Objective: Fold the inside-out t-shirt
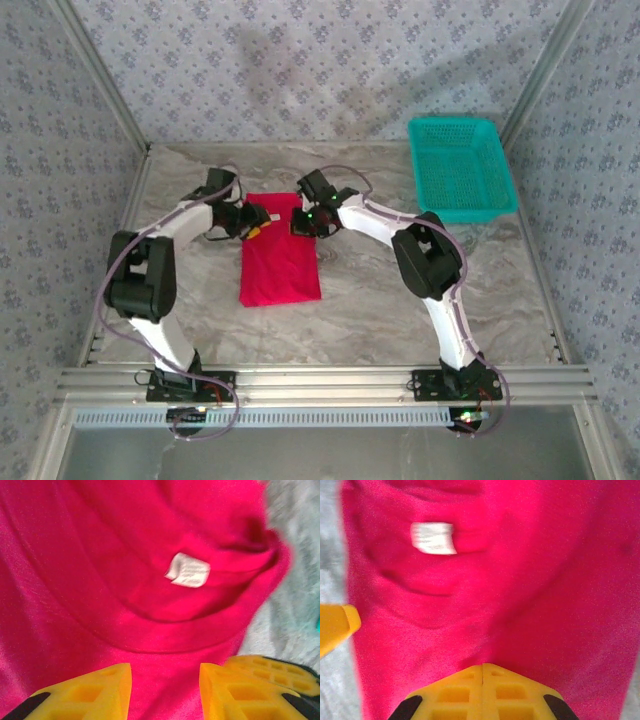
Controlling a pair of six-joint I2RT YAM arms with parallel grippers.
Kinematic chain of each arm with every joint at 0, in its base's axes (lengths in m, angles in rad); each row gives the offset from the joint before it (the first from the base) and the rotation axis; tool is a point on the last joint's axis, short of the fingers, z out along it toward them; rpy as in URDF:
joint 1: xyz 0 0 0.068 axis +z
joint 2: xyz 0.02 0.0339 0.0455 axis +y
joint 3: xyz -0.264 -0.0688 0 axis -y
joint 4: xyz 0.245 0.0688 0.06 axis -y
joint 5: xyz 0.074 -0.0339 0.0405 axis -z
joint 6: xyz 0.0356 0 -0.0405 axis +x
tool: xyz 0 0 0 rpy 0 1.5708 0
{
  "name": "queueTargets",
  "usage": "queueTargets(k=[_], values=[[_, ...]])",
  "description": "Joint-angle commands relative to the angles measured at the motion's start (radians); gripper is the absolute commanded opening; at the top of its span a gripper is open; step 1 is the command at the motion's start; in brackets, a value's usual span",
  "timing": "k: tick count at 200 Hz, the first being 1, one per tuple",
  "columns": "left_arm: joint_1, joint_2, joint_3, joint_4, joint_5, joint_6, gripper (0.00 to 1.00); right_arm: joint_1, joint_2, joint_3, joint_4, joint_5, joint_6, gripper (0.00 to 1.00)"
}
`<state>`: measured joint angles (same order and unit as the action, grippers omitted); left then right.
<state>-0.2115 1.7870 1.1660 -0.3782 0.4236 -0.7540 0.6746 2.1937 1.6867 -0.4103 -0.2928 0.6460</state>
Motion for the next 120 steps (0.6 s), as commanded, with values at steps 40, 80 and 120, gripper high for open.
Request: queueTargets(k=[40, 80, 120], values=[[0.012, -0.004, -0.041, -0.112, -0.158, 0.062, 0.41, -0.022, -0.025, -0.099, -0.088, 0.067, 0.008, 0.09], [0.014, -0.214, 0.009, -0.253, -0.273, 0.146, 0.51, 0.019, -0.075, -0.03, -0.088, 0.064, -0.057, 0.14], [0.033, -0.403, -0.094, -0.18, -0.428, 0.133, 0.81, 0.021, 0.051, 0.121, -0.072, 0.041, -0.062, 0.16]])
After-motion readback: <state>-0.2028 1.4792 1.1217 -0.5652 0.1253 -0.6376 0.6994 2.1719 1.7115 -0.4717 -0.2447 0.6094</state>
